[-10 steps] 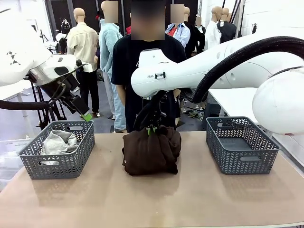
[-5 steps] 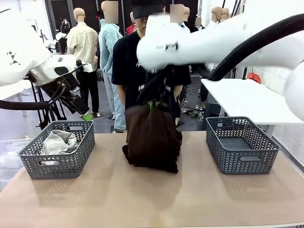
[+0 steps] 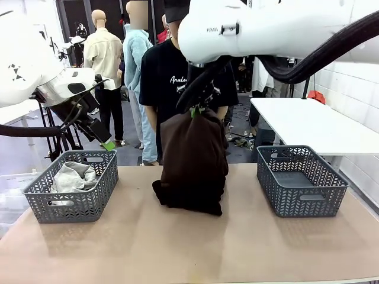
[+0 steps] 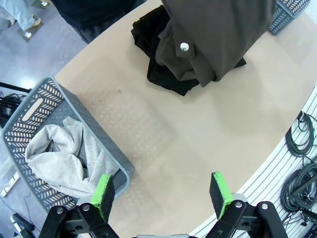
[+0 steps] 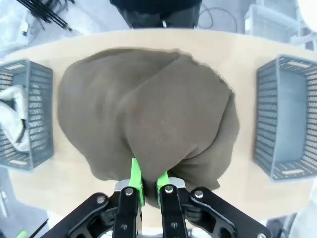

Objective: Sort the tops and bottoms.
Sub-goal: Lift clothes from the center of the table with your right hand.

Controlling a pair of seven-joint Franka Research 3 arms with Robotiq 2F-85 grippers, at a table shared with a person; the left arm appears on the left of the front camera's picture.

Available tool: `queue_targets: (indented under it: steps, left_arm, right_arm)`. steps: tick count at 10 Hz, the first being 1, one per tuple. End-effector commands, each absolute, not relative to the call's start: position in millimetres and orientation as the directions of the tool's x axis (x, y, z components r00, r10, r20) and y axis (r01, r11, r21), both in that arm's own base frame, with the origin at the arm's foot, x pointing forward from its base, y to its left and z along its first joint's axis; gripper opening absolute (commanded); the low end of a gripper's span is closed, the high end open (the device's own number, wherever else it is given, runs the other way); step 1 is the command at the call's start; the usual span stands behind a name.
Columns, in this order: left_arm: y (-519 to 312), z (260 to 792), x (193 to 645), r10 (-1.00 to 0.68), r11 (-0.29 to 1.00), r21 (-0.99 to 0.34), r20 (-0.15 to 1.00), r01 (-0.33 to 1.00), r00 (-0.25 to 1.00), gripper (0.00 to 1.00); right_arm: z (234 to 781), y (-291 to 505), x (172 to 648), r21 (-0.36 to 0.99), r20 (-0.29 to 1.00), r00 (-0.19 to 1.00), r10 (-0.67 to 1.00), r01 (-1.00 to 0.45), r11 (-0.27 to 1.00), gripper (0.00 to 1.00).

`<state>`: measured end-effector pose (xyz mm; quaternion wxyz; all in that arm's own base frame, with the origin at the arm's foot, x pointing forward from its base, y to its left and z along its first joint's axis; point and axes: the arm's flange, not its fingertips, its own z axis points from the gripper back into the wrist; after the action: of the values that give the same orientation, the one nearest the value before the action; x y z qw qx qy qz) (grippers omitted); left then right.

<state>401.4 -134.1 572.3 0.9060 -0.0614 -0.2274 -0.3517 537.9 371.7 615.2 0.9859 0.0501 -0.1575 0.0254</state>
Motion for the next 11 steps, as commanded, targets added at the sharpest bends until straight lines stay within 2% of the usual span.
queue_targets:
  steps: [1, 4, 5, 6, 9, 11]
  left_arm:
    - [-132, 572, 401, -0.614, 0.736, 0.040, 0.459, 0.676, 0.642, 1.00]
    - [-132, 572, 401, -0.614, 0.736, 0.040, 0.459, 0.676, 0.642, 1.00]
    - [-132, 572, 401, -0.614, 0.736, 0.040, 0.459, 0.676, 0.642, 1.00]
    - [-132, 572, 401, -0.614, 0.736, 0.040, 0.459, 0.676, 0.642, 1.00]
    - [-132, 572, 401, -0.614, 0.736, 0.040, 0.459, 0.676, 0.642, 1.00]
    - [-132, 572, 401, -0.614, 0.736, 0.040, 0.459, 0.676, 0.642, 1.00]
  right_arm:
    - [615, 375, 543, 0.101, 0.311, 0.950, 0.031, -0.066, 0.993, 0.00]
    - [613, 372, 542, 0.090, 0.310, 0.951, 0.014, -0.044, 0.995, 0.00]
    - [715, 351, 551, 0.142, 0.486, 0.870, -0.078, 0.010, 0.990, 0.00]
    - [719, 351, 551, 0.146, 0.491, 0.867, -0.078, 0.007, 0.989, 0.00]
    - [782, 357, 555, 0.179, 0.581, 0.810, -0.081, -0.030, 0.983, 0.00]
    - [791, 366, 563, 0.151, 0.580, 0.813, -0.059, -0.036, 0.988, 0.00]
